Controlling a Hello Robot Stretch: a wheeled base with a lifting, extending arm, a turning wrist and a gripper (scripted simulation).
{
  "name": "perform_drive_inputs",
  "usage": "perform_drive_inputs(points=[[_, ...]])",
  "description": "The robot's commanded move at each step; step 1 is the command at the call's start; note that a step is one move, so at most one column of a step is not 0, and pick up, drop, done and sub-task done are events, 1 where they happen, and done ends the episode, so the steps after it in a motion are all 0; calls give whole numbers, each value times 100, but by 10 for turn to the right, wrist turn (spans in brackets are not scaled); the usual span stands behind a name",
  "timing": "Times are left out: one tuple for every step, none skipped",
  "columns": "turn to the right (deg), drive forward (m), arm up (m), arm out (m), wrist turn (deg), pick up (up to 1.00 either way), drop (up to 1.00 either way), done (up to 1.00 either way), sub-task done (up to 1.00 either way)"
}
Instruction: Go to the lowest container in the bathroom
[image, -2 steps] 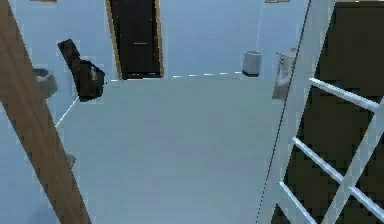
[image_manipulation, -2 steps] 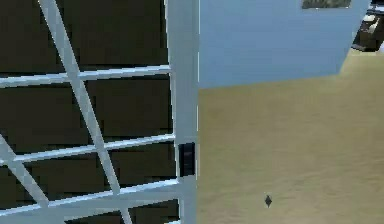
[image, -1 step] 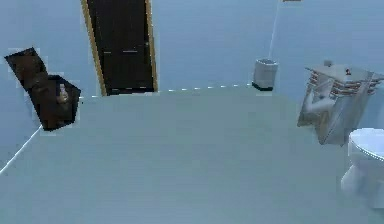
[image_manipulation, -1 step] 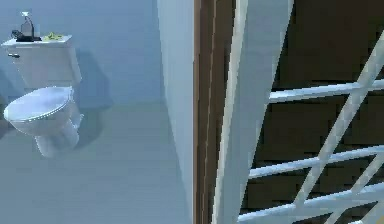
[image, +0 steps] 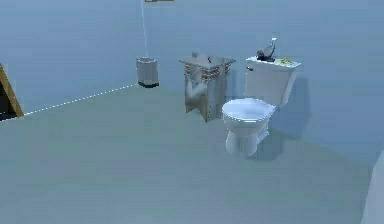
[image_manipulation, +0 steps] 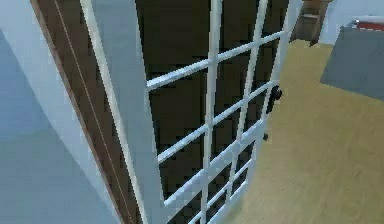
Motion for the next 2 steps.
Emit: perform_drive_inputs(points=[[0, 30, 0, 0, 0, 0, 0, 0, 0], [390, 0, 0, 0, 0, 0, 0, 0, 0]])
